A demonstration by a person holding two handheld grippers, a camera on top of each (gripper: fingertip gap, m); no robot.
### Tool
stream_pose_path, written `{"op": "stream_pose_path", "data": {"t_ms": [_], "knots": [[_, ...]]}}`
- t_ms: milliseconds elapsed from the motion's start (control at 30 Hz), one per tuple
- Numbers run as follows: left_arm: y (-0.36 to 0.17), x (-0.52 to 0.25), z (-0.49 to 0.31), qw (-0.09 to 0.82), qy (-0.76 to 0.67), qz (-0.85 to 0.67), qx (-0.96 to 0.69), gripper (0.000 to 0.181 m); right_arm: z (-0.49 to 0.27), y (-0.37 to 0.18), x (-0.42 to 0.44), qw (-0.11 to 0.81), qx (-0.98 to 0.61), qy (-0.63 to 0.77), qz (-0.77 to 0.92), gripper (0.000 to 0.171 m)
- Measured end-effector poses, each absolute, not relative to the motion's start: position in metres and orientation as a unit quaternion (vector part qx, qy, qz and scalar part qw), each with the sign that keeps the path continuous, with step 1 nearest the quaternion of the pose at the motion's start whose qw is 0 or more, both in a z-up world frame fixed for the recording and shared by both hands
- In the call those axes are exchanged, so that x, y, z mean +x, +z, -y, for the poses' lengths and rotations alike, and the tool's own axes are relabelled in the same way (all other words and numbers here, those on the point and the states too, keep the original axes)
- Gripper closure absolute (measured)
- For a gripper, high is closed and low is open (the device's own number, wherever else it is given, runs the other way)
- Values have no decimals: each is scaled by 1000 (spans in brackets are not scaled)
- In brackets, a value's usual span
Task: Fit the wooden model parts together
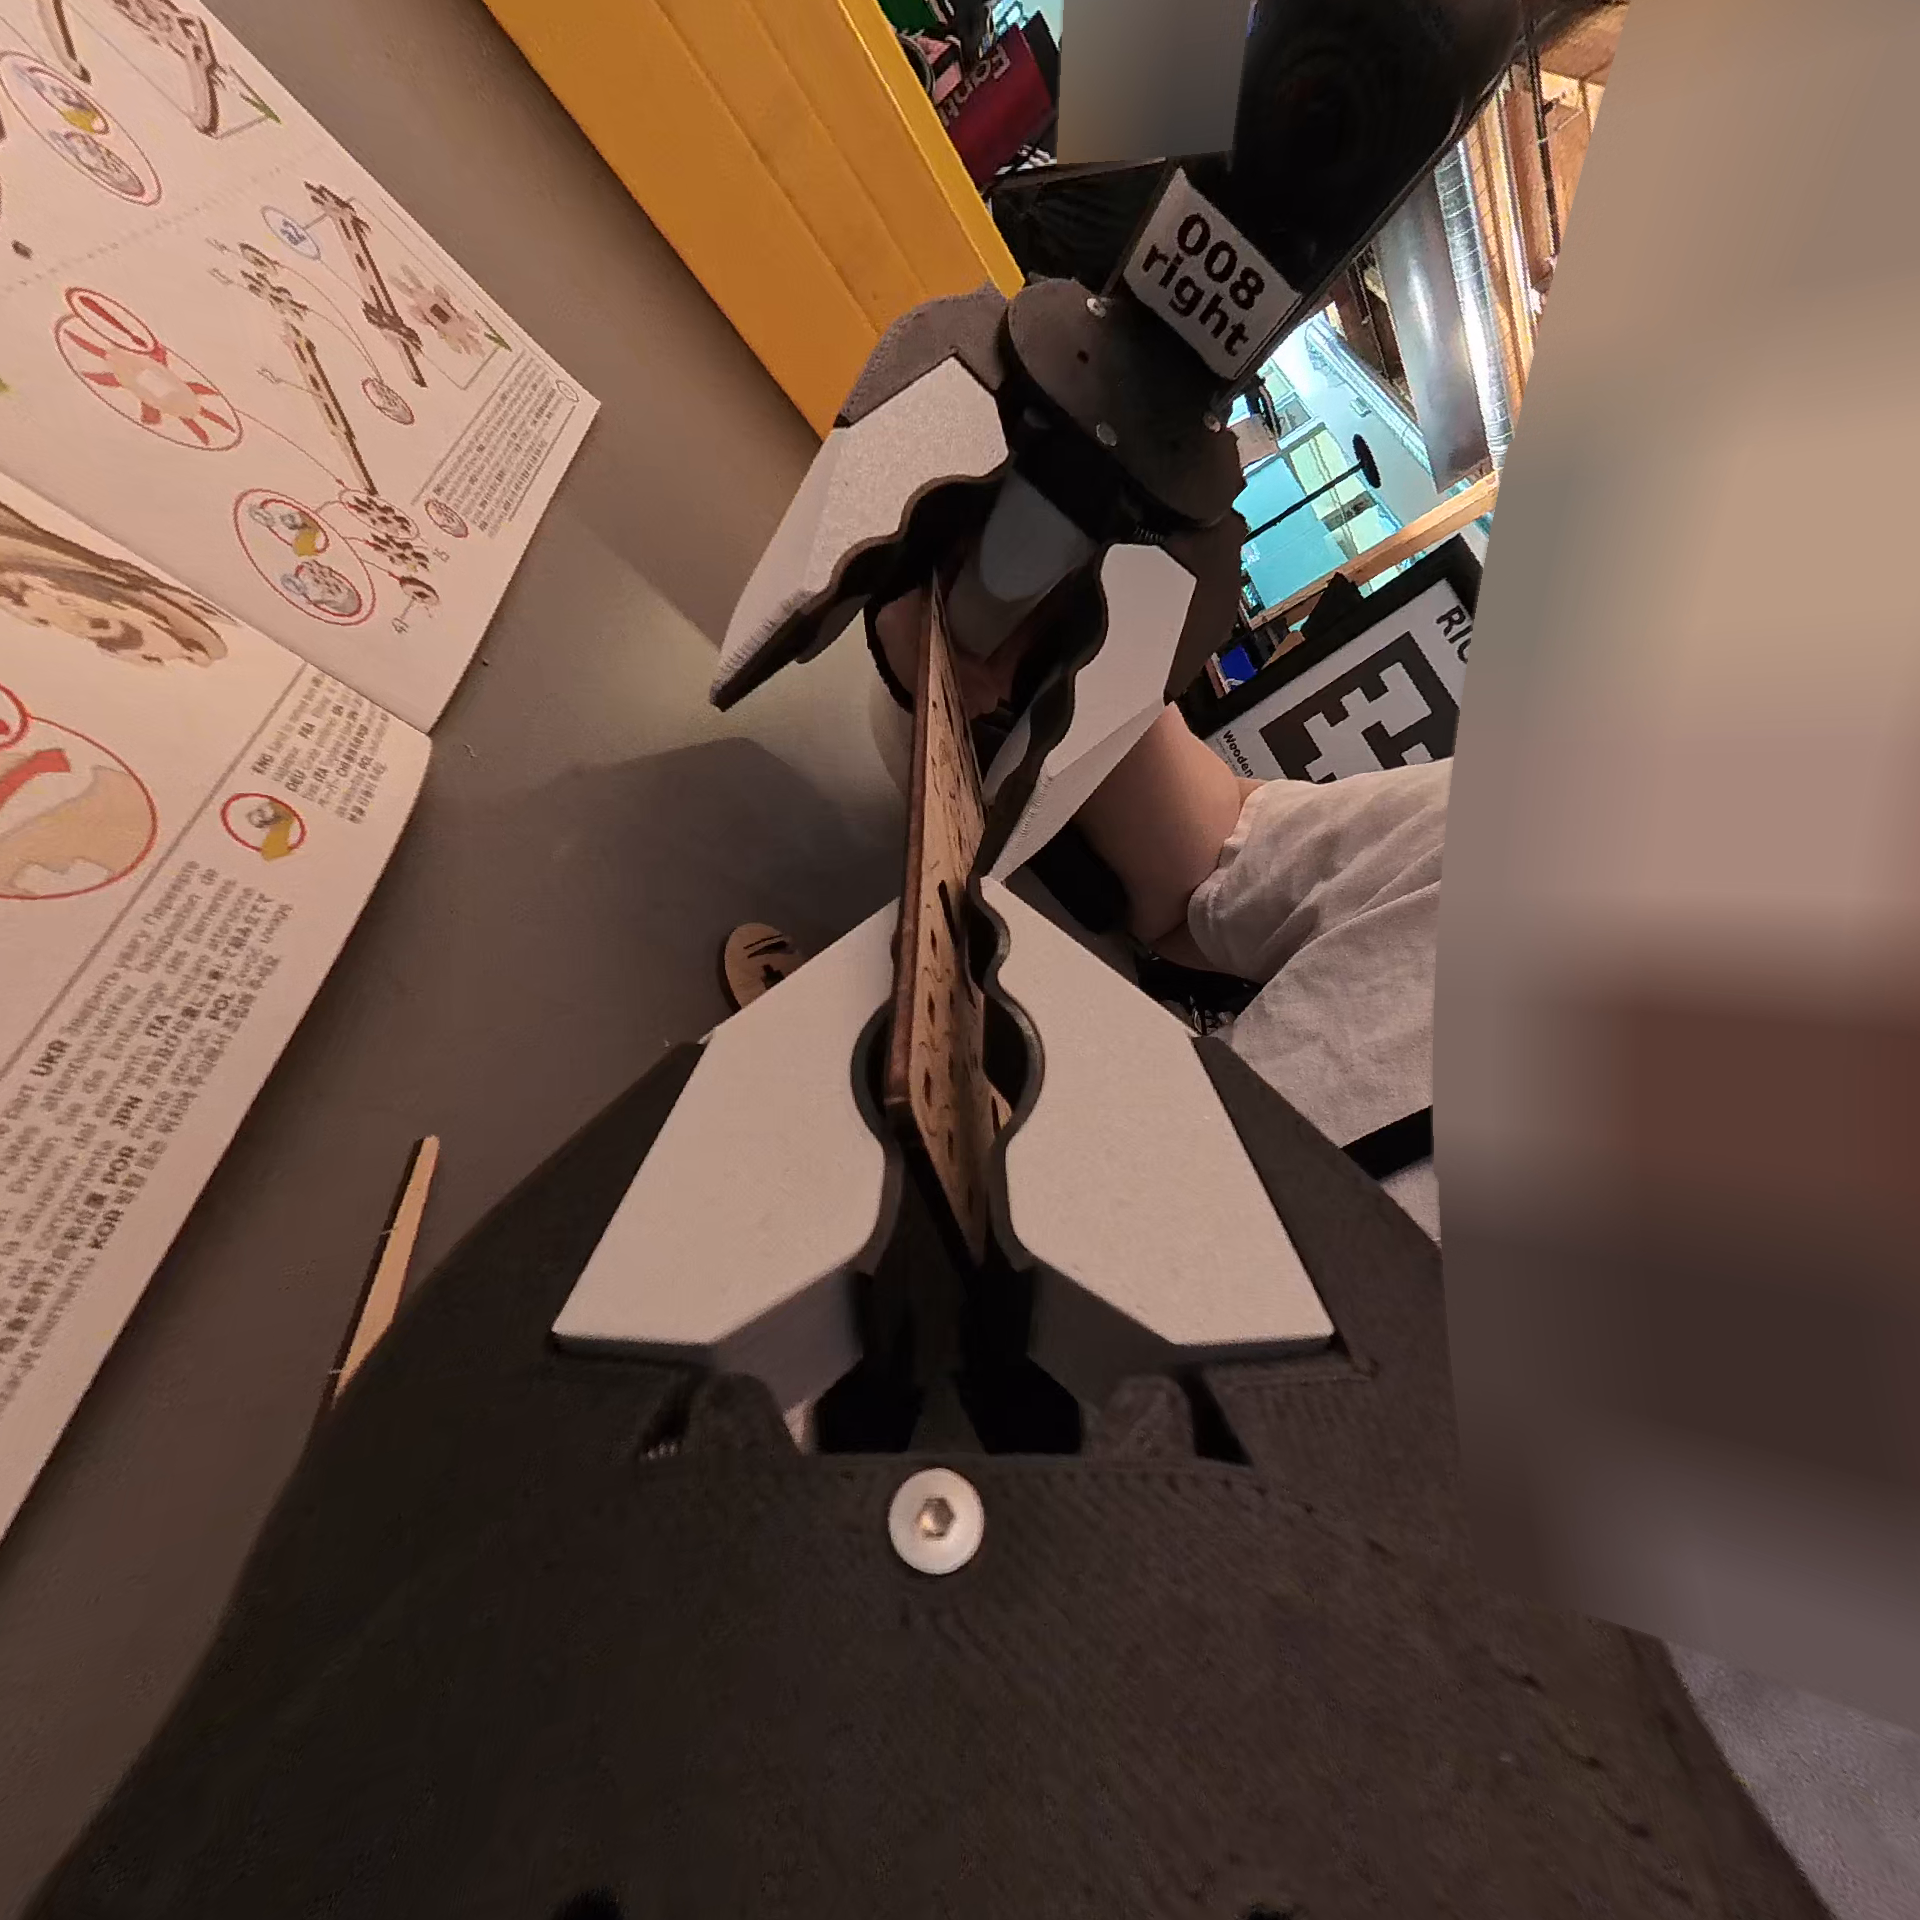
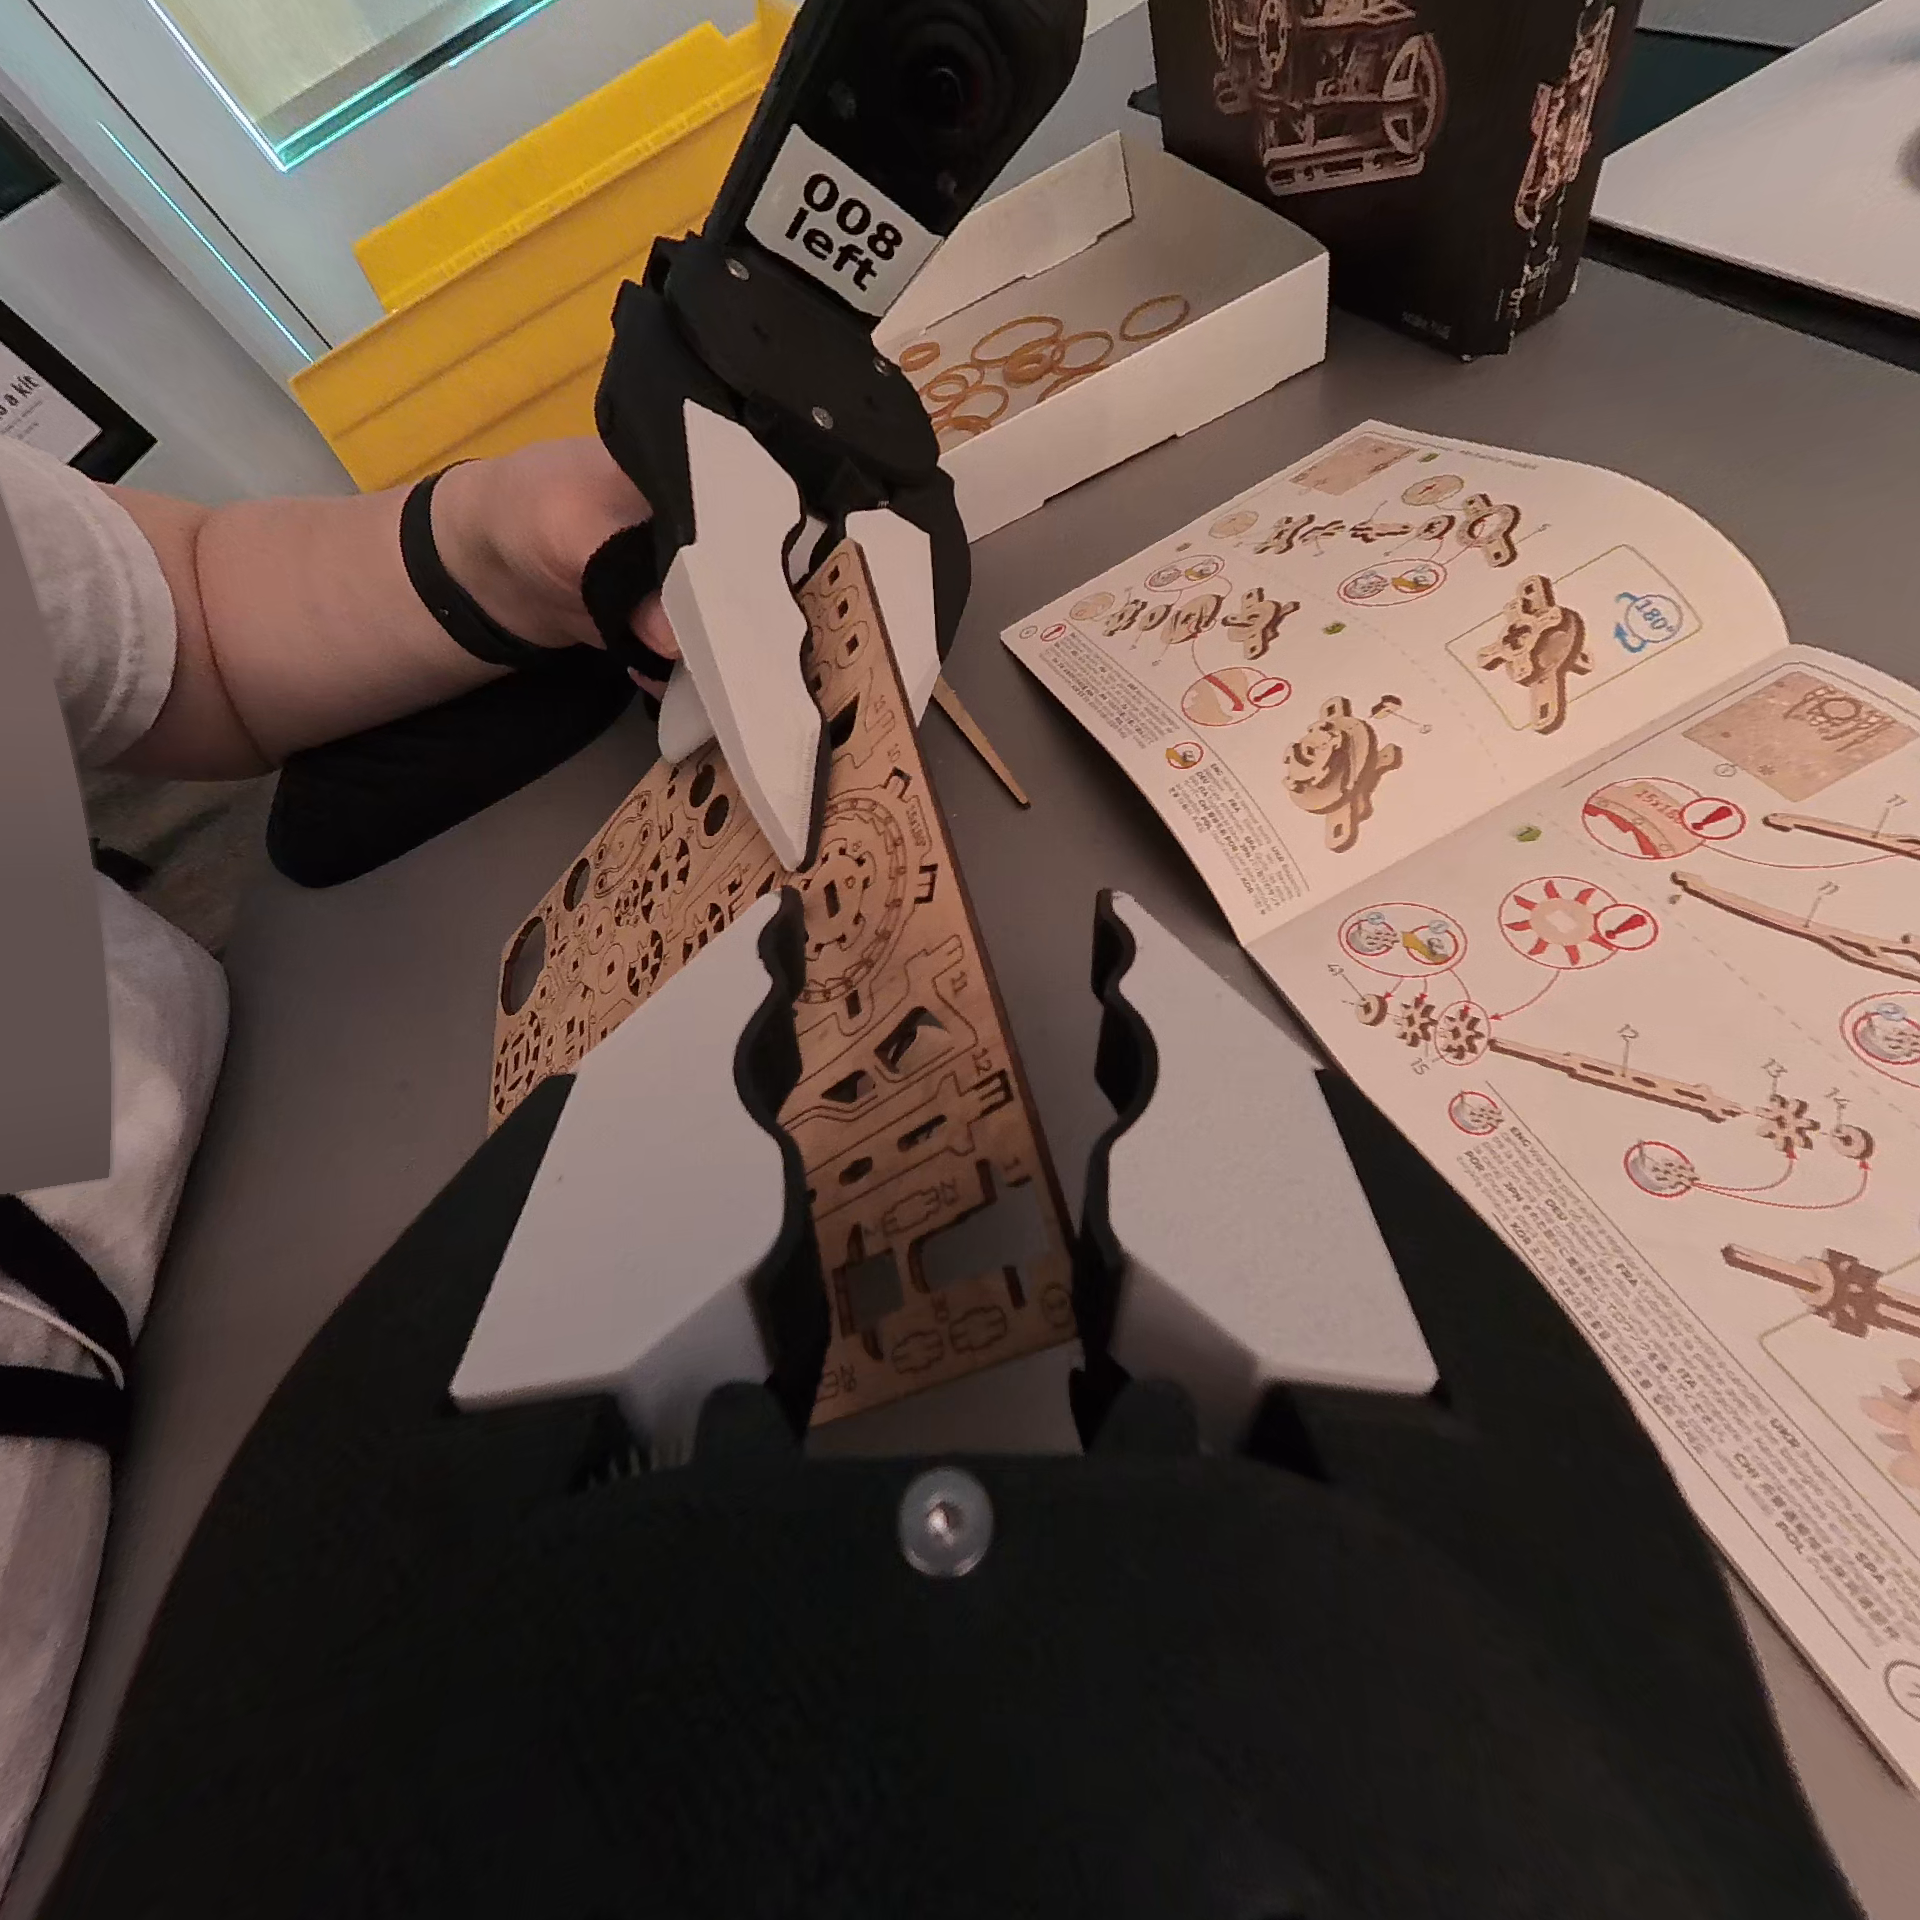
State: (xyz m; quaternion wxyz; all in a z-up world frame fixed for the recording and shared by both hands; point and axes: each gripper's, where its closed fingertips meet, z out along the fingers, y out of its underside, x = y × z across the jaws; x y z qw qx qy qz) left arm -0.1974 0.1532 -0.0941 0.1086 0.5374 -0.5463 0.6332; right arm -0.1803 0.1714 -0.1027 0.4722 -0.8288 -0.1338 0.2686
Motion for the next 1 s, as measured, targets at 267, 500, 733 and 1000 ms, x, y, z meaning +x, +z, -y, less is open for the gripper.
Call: {"op": "stream_pose_path", "data": {"t_ms": [267,500,733,1000], "knots": [[-93,-197,-154,109,635,544,537,179,-172,-102,-180,477,-826,268,134,116],[-93,-197,-154,112,637,541,539,179,-172,-95,-175,487,-812,302,111,116],[-94,-197,-155,116,638,537,539,179,-172,-83,-163,503,-789,344,74,121],[-94,-197,-153,115,638,539,538,179,-169,-96,-179,470,-808,341,102,125]]}}
